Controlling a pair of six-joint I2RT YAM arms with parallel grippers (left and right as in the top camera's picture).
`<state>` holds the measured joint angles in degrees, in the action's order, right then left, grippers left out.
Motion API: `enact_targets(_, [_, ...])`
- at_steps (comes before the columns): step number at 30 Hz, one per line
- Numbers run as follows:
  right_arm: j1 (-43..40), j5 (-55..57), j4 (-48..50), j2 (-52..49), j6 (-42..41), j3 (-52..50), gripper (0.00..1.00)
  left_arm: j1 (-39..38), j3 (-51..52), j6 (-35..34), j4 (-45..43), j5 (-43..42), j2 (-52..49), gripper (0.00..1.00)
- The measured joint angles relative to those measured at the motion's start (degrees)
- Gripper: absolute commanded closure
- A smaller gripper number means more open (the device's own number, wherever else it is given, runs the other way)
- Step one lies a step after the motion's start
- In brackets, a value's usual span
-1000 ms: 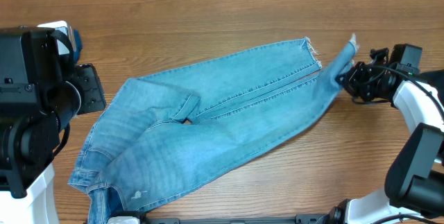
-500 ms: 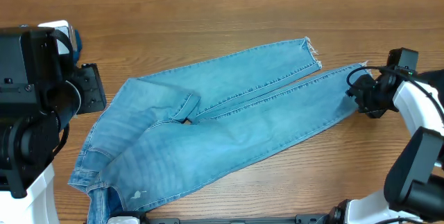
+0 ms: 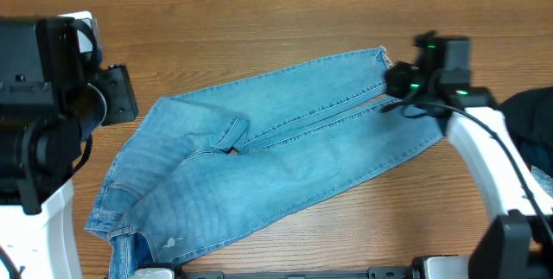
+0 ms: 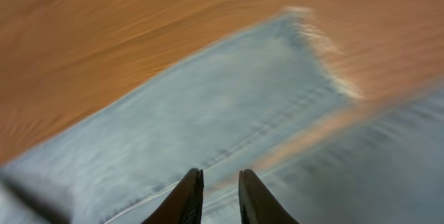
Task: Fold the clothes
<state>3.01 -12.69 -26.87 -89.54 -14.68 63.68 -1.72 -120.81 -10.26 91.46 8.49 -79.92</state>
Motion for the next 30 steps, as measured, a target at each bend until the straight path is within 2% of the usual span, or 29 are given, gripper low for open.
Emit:
enact_targets(4, [4.35, -1.07, 7.48, -6.21, 1.49, 0.04, 0.83, 0.0, 0.0, 0.0, -0.17, -0.85, -1.64, 0.47])
enact_targets(11, [5.53, -6.78, 14.95, -17.49, 2.08, 0.04, 0.84, 0.0, 0.0, 0.0, -0.31, -1.9, -2.23, 0.46])
enact_targets(24, [7.89, -5.75, 11.23, -23.02, 2.27, 0.07, 0.83, 0.0, 0.0, -0.72, -0.85, -2.34, -2.23, 0.47])
enact_targets(30, [7.8, -2.4, 15.93, -24.92, 2.27, 0.52, 0.83, 0.0, 0.0, -1.4, -0.85, -3.04, -2.23, 0.48])
